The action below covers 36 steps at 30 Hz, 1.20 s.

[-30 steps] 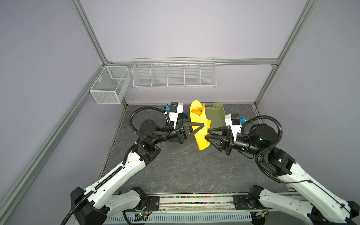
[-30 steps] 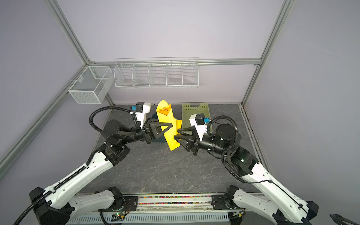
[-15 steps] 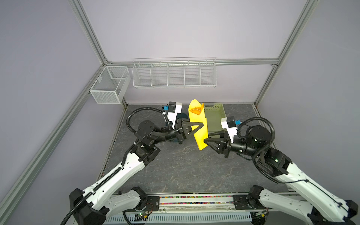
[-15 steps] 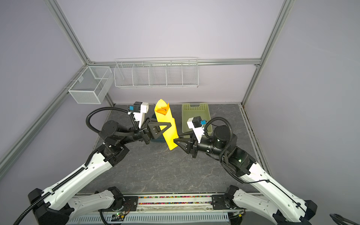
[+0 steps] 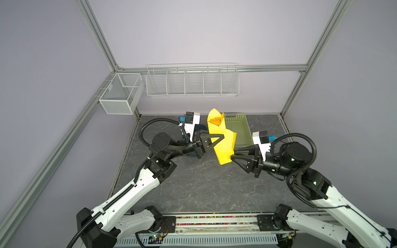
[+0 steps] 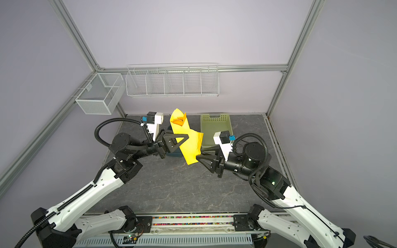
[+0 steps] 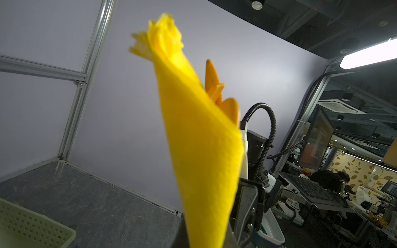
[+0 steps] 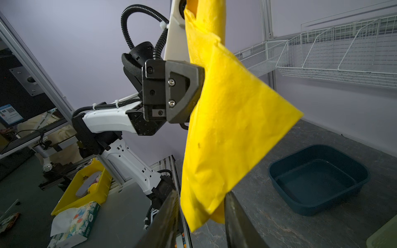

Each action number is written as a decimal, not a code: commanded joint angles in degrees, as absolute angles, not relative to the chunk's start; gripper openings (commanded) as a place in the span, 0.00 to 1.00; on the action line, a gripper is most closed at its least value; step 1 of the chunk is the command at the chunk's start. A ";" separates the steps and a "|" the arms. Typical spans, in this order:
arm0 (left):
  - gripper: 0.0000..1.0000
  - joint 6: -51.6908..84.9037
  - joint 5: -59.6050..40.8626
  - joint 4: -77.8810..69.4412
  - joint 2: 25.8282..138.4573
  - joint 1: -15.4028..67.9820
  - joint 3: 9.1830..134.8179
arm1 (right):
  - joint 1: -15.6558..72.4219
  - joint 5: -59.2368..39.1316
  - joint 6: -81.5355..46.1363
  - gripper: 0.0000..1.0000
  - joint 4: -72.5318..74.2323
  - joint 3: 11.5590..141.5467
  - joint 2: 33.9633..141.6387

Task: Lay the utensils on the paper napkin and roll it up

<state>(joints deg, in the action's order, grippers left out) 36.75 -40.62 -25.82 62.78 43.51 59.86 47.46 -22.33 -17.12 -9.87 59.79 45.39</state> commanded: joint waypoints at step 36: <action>0.08 36.90 -41.32 -26.80 62.38 43.77 60.73 | 47.81 -22.47 -17.43 0.39 -3.81 68.28 50.67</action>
<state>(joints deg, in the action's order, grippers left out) 36.42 -40.21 -24.62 62.46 43.53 59.86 47.46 -23.00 -17.19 -2.11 66.98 49.93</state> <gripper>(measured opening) 0.082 0.393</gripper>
